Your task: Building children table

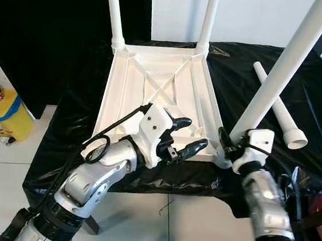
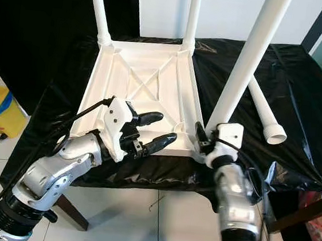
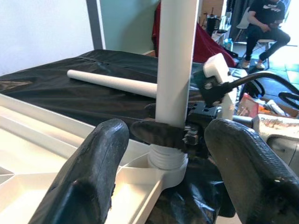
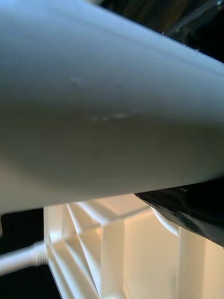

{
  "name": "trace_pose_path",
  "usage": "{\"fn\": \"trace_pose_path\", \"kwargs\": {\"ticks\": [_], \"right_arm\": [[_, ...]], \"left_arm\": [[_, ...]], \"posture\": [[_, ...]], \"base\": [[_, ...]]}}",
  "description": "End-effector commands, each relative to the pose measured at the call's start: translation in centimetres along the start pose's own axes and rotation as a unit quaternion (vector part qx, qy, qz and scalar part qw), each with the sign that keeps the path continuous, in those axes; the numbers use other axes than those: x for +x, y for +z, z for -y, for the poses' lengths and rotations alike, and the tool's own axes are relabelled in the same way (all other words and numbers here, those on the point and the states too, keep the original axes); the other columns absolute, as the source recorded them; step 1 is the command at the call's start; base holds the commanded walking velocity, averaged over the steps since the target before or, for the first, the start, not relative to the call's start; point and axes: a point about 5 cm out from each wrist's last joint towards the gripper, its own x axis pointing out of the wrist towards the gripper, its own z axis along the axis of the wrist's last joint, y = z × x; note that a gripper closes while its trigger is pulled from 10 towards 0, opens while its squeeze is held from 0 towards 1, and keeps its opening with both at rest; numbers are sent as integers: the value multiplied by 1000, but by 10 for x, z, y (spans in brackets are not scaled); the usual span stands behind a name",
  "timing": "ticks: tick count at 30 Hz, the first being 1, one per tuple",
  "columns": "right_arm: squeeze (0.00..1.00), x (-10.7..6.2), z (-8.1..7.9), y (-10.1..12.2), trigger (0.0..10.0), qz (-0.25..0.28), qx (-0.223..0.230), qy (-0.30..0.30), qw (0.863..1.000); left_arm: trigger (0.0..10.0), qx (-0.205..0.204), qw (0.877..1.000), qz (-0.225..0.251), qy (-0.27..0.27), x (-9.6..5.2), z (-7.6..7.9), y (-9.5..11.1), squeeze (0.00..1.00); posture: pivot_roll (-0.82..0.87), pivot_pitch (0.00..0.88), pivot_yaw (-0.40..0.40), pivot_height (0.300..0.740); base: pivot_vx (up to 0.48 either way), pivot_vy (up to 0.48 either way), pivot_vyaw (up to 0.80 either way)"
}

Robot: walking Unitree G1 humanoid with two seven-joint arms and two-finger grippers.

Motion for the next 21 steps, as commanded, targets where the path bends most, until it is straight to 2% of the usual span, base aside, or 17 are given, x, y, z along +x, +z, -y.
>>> {"fn": "trace_pose_path", "kwargs": {"ticks": [1, 7, 9, 14, 21], "right_arm": [[0, -7, 2, -20, 10000, -53, 13, -37, 998], [0, -8, -3, -21, 10000, -59, 9, -89, 994], [0, -10, -17, -22, 10000, -61, 23, -99, 993], [0, -9, -26, -17, 10000, -48, 27, -92, 994], [0, -9, -30, -10, 10000, -27, 36, -97, 994]], "left_arm": [[10000, 5, 999, 1, -45, 0, 5, 1, 0], [10000, 6, 999, 1, -43, 0, 4, 2, 0], [10000, 7, 999, 0, -41, -1, 3, 2, 0], [10000, 8, 999, 2, -45, 0, 4, 2, 0], [10000, 9, 999, 2, -46, 0, 4, 2, 0]], "posture": [[-47, 74, 18, 740], [-39, 71, 15, 740], [-37, 68, 15, 740], [-38, 59, 17, 740], [-38, 55, 18, 740]], "base": [[0, 0, 0], [0, 0, 0], [0, 0, 0], [0, 0, 0], [0, 0, 0]]}}
